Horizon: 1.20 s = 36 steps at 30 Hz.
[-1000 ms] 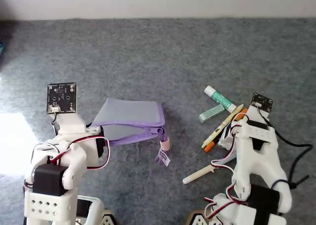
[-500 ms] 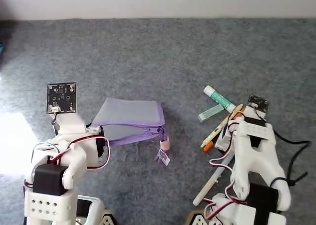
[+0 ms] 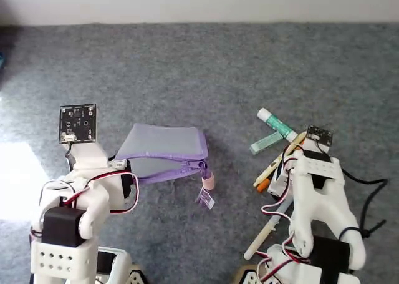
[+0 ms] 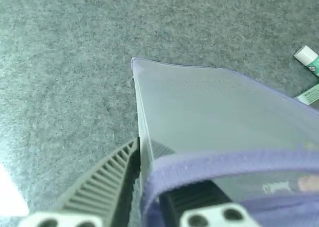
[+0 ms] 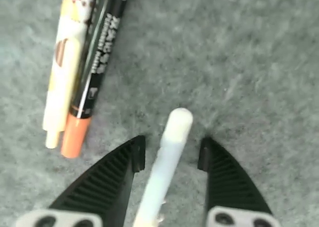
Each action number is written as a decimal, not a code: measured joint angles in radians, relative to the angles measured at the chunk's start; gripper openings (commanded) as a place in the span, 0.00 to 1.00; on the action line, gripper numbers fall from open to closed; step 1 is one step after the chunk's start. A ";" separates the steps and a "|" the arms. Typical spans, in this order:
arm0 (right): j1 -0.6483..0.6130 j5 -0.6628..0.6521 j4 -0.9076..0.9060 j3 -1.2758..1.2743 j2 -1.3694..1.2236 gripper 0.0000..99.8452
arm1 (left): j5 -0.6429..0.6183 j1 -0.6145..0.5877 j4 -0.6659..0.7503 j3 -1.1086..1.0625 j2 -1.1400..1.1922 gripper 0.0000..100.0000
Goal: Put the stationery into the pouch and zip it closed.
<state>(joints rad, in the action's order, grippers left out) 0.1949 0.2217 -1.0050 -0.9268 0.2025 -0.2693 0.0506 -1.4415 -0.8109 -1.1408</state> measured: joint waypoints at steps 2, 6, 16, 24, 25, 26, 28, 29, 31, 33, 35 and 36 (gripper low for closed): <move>0.003 -0.031 0.009 -0.002 0.000 0.02 | 0.000 0.000 0.000 0.000 0.000 0.01; 0.003 -0.089 0.015 -0.002 0.008 0.01 | 0.000 0.000 0.000 0.000 0.000 0.01; -0.005 -0.183 -0.253 0.092 0.341 0.01 | 0.000 0.000 0.000 0.000 0.000 0.01; -0.029 -0.269 -0.336 0.190 0.844 0.01 | 0.000 0.002 -0.124 0.170 0.117 0.01; -0.041 -0.270 -0.336 0.203 0.905 0.01 | 0.000 0.002 -0.144 0.210 0.147 0.01; -0.058 -0.273 -0.336 0.221 0.964 0.01 | 0.000 0.002 -0.163 0.249 0.181 0.01; -0.106 -0.276 -0.336 0.258 1.074 0.01 | -0.006 0.002 -0.193 0.319 0.250 0.01; -0.135 -0.276 -0.336 0.278 1.112 0.01 | -0.020 0.002 -0.204 0.348 0.287 0.01; -0.196 -0.276 -0.336 0.311 1.155 0.01 | -0.054 0.002 -0.213 0.394 0.353 0.01; -0.245 -0.276 -0.333 0.322 1.185 0.01 | -0.074 0.002 -0.215 0.428 0.404 0.01; -0.302 -0.276 -0.304 0.325 1.211 0.01 | -0.083 0.000 -0.215 0.454 0.451 0.01; -0.327 -0.276 -0.279 0.325 1.224 0.01 | -0.084 0.000 -0.215 0.463 0.474 0.01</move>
<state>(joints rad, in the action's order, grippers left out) -0.1320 -0.0545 -1.2843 -0.6015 1.4270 -0.3537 0.0506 -1.6563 -0.3475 -0.6667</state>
